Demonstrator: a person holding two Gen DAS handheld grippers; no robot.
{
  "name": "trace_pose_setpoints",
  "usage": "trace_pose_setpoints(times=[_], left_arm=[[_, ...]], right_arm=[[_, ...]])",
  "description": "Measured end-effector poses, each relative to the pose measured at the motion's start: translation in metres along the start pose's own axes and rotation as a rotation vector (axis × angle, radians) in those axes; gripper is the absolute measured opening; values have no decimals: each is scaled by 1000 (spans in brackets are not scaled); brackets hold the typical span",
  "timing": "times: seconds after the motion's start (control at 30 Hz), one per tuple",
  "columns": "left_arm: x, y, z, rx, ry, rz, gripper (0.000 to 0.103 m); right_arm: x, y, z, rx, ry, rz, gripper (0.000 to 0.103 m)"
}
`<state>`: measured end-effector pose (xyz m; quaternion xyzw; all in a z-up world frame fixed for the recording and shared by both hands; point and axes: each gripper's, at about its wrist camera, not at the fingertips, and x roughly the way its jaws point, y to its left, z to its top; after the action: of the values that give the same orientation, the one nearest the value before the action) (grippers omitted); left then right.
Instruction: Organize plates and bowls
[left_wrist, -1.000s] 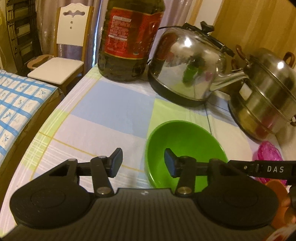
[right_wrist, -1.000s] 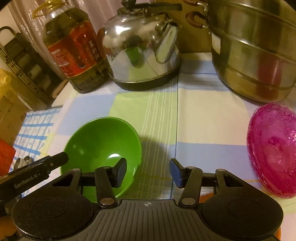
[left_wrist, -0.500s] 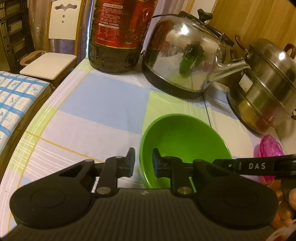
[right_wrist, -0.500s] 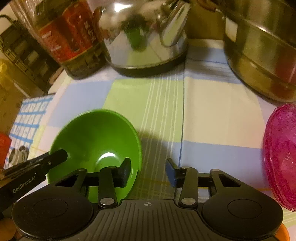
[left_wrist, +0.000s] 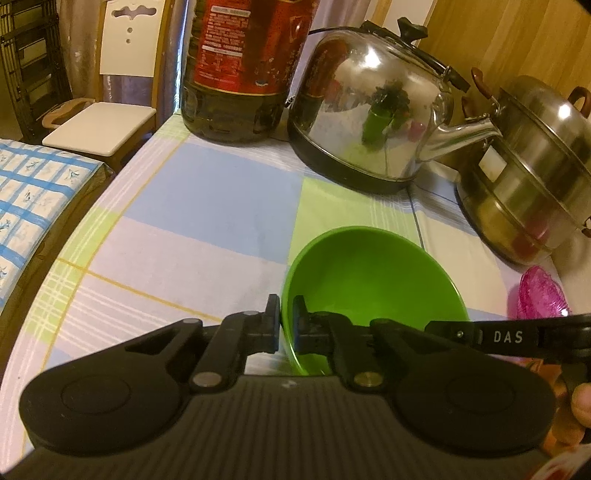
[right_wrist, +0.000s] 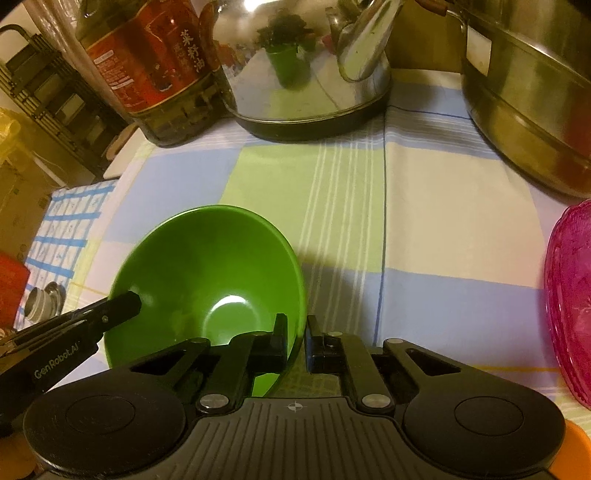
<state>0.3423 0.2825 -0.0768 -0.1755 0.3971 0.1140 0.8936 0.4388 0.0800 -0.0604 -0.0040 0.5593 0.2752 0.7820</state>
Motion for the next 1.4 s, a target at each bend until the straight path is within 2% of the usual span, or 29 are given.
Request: trace_pose_setpoints(times=[0.23, 0.5, 0.87, 1.1, 1.4], left_arm=[[-24, -4, -4, 22, 0, 10, 5], [-61, -1, -28, 14, 17, 11, 4], [-138, -4, -59, 28, -6, 24, 4], [-181, -24, -87, 83, -4, 19, 4], [-212, -64, -123, 151, 13, -25, 4]], right_arm=[[-24, 12, -11, -9, -24, -2, 9], [-43, 17, -38, 25, -12, 22, 8], [-101, 38, -99, 50, -61, 56, 8], [-144, 37, -142, 86, -98, 44, 8], [-190, 13, -188, 146, -133, 13, 8]])
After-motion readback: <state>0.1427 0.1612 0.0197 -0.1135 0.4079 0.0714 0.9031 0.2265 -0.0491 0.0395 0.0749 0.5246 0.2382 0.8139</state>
